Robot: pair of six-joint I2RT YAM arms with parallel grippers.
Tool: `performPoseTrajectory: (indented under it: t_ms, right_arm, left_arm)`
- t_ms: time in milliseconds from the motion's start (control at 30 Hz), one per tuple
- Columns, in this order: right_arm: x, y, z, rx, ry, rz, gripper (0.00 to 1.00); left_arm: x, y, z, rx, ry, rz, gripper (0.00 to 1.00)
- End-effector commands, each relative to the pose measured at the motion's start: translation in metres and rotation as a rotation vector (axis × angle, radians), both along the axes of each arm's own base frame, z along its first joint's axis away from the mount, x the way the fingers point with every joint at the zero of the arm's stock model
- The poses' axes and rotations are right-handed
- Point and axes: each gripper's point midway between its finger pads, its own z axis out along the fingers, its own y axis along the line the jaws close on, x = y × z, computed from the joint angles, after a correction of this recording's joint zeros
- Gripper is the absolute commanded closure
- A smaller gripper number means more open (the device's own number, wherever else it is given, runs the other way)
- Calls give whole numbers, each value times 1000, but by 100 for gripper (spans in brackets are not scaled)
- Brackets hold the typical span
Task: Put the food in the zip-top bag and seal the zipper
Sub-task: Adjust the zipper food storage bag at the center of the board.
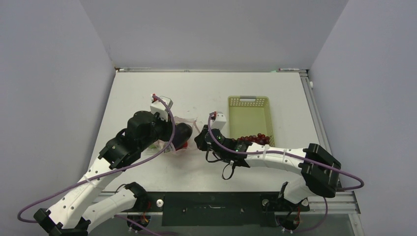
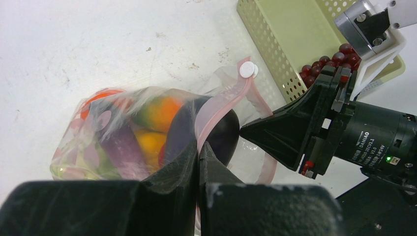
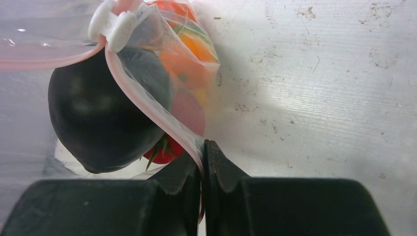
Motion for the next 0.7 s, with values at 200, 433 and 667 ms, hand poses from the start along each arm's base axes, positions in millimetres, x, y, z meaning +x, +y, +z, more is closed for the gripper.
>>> performPoseTrajectory:
  t_ms: [200, 433, 667]
  right_arm:
    - [10, -11, 77, 55, -153, -7, 95]
    - [8, -17, 124, 34, -230, 33, 95]
    - [4, -18, 145, 2, -262, 87, 95]
  left_arm:
    - [4, 5, 25, -33, -80, 32, 100]
    - [-4, 10, 47, -68, -99, 35, 100]
    - [-15, 1, 58, -104, -66, -26, 100]
